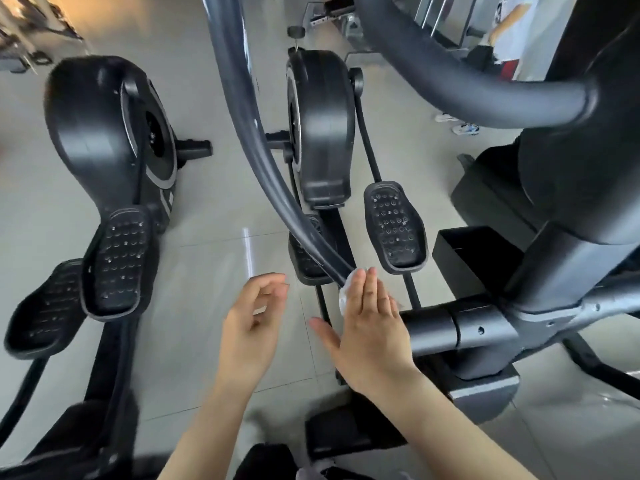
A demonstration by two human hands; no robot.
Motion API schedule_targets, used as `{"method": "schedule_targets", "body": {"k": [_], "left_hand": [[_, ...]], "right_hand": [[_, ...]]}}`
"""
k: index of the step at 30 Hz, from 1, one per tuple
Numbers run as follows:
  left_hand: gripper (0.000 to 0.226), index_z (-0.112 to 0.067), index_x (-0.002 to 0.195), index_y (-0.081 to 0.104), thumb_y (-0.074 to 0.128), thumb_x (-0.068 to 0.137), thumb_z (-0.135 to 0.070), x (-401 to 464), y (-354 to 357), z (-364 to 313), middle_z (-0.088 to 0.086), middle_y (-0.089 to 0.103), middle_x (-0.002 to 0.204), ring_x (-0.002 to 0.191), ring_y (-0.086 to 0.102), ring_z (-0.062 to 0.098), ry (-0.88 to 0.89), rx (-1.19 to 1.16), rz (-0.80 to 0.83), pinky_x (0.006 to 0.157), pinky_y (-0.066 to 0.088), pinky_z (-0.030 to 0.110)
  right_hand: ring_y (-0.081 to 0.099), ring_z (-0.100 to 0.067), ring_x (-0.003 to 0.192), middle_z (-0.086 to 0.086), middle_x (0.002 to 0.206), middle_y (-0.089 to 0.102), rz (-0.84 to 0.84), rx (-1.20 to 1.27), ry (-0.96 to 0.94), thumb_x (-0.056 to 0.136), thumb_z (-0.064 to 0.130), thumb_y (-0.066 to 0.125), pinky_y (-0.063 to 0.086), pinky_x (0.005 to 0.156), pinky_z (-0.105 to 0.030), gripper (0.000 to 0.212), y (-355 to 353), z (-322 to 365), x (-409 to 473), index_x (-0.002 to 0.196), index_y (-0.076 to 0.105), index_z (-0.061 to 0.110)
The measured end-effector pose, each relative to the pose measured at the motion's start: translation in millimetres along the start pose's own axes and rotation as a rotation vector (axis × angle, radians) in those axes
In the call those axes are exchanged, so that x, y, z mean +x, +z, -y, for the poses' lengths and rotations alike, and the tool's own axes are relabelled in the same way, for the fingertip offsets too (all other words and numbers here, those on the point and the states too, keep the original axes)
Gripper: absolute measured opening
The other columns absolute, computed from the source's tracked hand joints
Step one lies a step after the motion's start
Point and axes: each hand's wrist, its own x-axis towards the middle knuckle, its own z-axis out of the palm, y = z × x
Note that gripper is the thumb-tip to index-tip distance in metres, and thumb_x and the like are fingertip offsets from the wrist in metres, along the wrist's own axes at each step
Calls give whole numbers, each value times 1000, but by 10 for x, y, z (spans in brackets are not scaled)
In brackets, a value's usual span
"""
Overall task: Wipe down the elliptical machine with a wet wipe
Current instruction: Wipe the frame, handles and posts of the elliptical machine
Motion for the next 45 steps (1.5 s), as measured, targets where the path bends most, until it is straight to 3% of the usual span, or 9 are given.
{"method": "schedule_targets", "body": {"k": [3, 9, 15, 20, 25, 33, 36, 40, 45], "left_hand": [[19, -39, 96, 61, 52, 99, -22, 289, -125, -36, -21, 65, 103, 102, 59, -4, 141, 81, -28, 83, 42, 7], [34, -10, 129, 51, 49, 96, -15, 1100, -428, -89, -6, 47, 124, 115, 49, 11, 592, 221, -26, 102, 38, 24], [59, -44, 128, 29, 67, 89, -20, 1631, -428, -212, -3, 46, 130, 118, 51, 12, 445, -56, 182, 102, 42, 26], [73, -28, 139, 29, 74, 84, -13, 1834, -374, -284, 2, 46, 136, 109, 48, -14, 359, -106, 283, 102, 40, 18], [75, -24, 143, 31, 75, 83, -14, 1902, -394, -325, 0, 47, 136, 114, 48, -11, 368, -102, 329, 107, 40, 27], [51, -30, 132, 40, 67, 88, -25, 1918, -430, -271, -9, 51, 127, 116, 53, 0, 398, -144, 333, 104, 43, 29], [54, -18, 136, 41, 68, 89, -13, 1890, -341, -194, -17, 51, 124, 114, 52, -3, 355, -122, 355, 103, 43, 26], [60, -22, 137, 41, 72, 86, -16, 1940, -354, -171, -17, 52, 123, 110, 52, -9, 342, -129, 356, 97, 40, 15], [63, -31, 135, 42, 76, 83, -22, 1960, -371, -168, -17, 53, 118, 108, 54, -7, 247, -154, 343, 89, 43, 9]], "right_hand": [[30, -41, 141, -32, 152, 21, -212, 1, 72, 91, 53, 13, 25, 114, -45, 85, 192, 309, 315, 147, 10, -10], [26, -39, 143, -30, 152, 26, -526, 313, 75, 102, 35, 22, 24, 117, -48, 65, 92, 1200, 1112, 146, 18, -12], [39, -26, 139, -13, 151, 39, -551, 213, 209, 105, 32, 18, 34, 114, -43, 54, 176, 923, 869, 148, 33, 4], [69, -24, 101, -8, 114, 70, -502, -24, 495, 66, 1, 79, 56, 80, -34, 59, 280, 529, 472, 123, 64, 5], [71, -24, 84, -8, 97, 72, -654, -122, 316, 78, 3, 41, 58, 60, -30, 41, 123, 665, 722, 111, 67, 2], [72, -13, 82, 0, 104, 73, -828, 18, 221, 68, 6, 79, 51, 55, -20, 50, 66, 883, 1085, 118, 68, 8], [69, -17, 63, 3, 80, 71, -588, -100, 393, 57, 13, 87, 46, 42, -21, 48, 17, 586, 663, 102, 71, 18], [61, -24, 76, -1, 84, 62, 7, 31, 613, 93, 28, 53, 52, 69, -30, 8, -467, 312, 369, 95, 60, 32], [53, -25, 51, 2, 62, 57, -435, 86, 415, 71, 6, 71, 47, 47, -27, 20, -193, 698, 766, 80, 62, 21]]}}
